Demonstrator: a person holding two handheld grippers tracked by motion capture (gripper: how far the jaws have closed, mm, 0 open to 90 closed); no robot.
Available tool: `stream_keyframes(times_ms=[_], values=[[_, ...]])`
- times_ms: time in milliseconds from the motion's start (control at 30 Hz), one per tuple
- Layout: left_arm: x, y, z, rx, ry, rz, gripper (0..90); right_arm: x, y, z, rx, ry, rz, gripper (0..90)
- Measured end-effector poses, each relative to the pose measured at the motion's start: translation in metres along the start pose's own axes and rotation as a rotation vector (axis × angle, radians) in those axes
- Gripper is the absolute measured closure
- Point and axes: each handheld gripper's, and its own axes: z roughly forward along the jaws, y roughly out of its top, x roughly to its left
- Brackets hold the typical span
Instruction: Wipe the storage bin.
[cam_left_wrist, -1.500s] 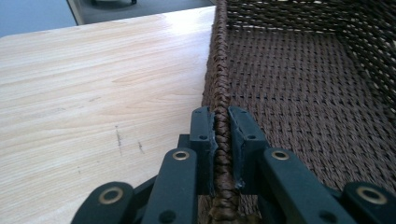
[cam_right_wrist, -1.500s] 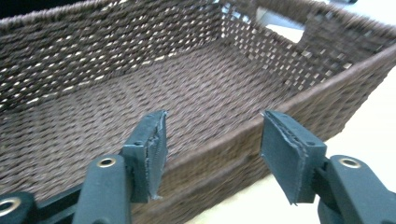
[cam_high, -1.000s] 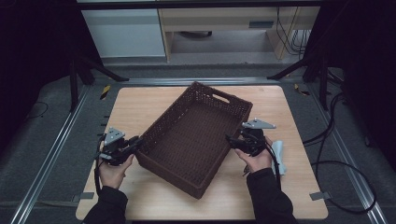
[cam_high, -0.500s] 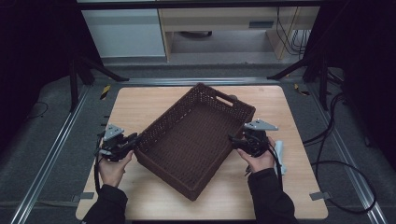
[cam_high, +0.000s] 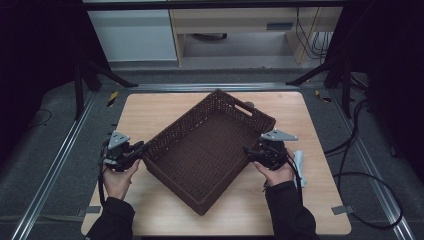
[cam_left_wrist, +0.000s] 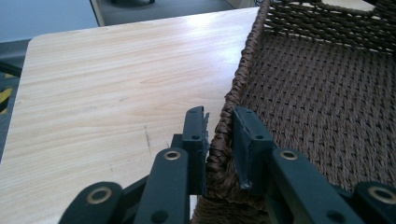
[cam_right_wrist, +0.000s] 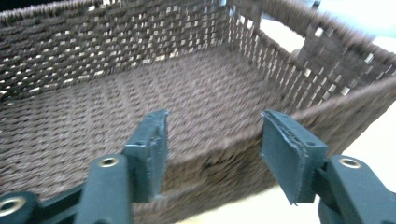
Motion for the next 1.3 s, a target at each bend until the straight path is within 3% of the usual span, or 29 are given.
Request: stream_keyframes(times_ms=[100, 233, 533, 667, 733, 800, 933, 1100, 1300], values=[[0.001, 0.001, 0.0, -0.003, 0.006, -0.011, 72.3, -0.001, 0.0, 0.002, -0.032, -0.015, -0.007, 38.7], [0.0, 0.001, -0.008, -0.019, 0.025, -0.018, 63.8, 0.001, -0.002, 0.003, -0.011, -0.028, -0.033, 38.2], [-0.006, -0.008, -0.036, -0.06, 0.001, -0.044, 56.8, 0.001, -0.004, 0.002, -0.01, -0.015, 0.008, 39.2], [-0.016, -0.009, -0.031, -0.035, -0.003, -0.024, 54.8, 0.003, -0.006, -0.001, -0.011, -0.014, 0.014, 39.0], [-0.02, -0.01, -0.027, -0.03, 0.036, -0.001, 53.9, 0.003, -0.006, -0.001, -0.012, -0.008, 0.019, 38.8], [-0.018, -0.009, -0.026, -0.028, 0.037, -0.009, 55.0, 0.003, -0.005, -0.002, -0.013, -0.003, 0.016, 38.0], [-0.015, -0.007, -0.021, -0.03, 0.043, -0.021, 56.5, 0.0, -0.004, -0.003, -0.03, -0.034, 0.005, 35.3], [-0.011, -0.001, -0.011, -0.034, 0.054, -0.015, 54.8, -0.009, -0.006, -0.001, -0.031, -0.053, 0.034, 31.7], [-0.016, -0.004, -0.019, -0.042, 0.03, -0.022, 50.0, -0.006, -0.007, -0.003, -0.02, -0.051, 0.05, 35.6]])
